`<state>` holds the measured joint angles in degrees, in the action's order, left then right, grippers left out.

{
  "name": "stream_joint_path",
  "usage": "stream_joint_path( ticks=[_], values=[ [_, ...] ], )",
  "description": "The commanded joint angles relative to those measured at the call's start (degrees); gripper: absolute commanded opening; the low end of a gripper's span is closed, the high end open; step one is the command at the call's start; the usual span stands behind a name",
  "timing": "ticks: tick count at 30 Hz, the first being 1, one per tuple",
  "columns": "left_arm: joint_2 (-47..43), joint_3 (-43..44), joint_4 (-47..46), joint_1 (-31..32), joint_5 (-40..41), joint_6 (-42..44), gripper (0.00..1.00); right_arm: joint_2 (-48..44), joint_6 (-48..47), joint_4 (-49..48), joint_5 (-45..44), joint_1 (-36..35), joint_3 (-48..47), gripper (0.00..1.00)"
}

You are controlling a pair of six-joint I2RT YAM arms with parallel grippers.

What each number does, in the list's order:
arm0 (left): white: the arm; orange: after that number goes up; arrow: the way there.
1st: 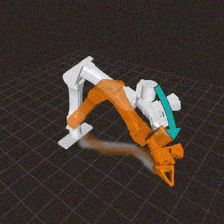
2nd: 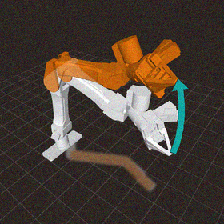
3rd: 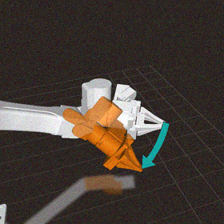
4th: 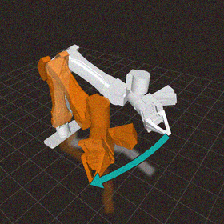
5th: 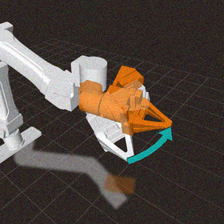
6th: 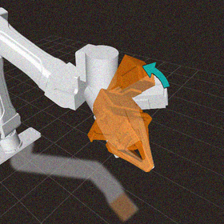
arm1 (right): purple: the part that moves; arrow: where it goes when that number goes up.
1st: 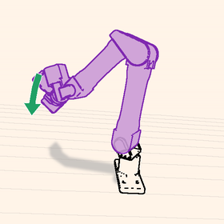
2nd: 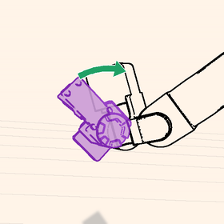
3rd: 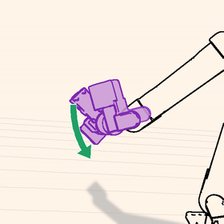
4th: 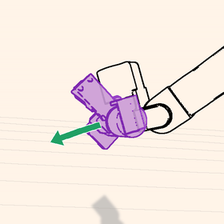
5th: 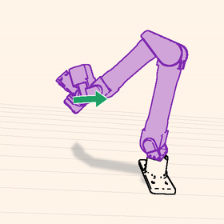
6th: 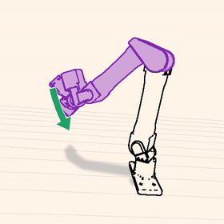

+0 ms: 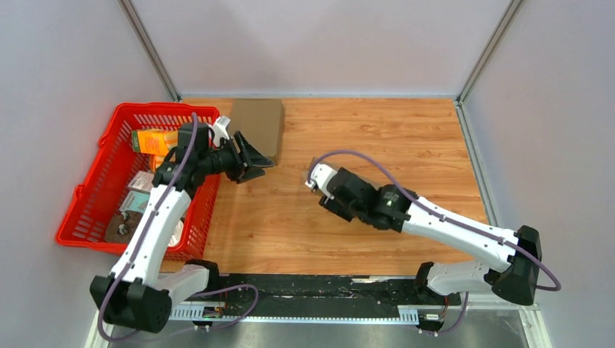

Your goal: Fold the paper box

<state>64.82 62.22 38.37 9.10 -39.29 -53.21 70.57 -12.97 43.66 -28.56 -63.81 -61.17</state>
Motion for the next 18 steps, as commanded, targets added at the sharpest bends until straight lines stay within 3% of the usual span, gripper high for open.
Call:
stream_joint_path(
  ticks=[1,6,9,18],
  values=[
    [-8.6,-0.9,-8.1,6.0,6.8,15.8,0.59,2.5,6.8,12.3,24.1,7.8,-9.8,0.44],
    [-14.4,-4.0,-7.5,18.0,21.4,32.1,0.53,8.1,6.6,18.4,39.0,12.1,-16.1,0.44],
    [-18.2,-9.7,-16.1,20.1,19.2,35.4,0.53,10.7,5.7,20.5,42.8,13.4,-19.6,0.43],
    [-24.4,-12.4,-21.6,21.4,21.3,56.2,0.58,13.3,4.1,20.6,46.6,14.9,-21.7,0.45]
  ],
)
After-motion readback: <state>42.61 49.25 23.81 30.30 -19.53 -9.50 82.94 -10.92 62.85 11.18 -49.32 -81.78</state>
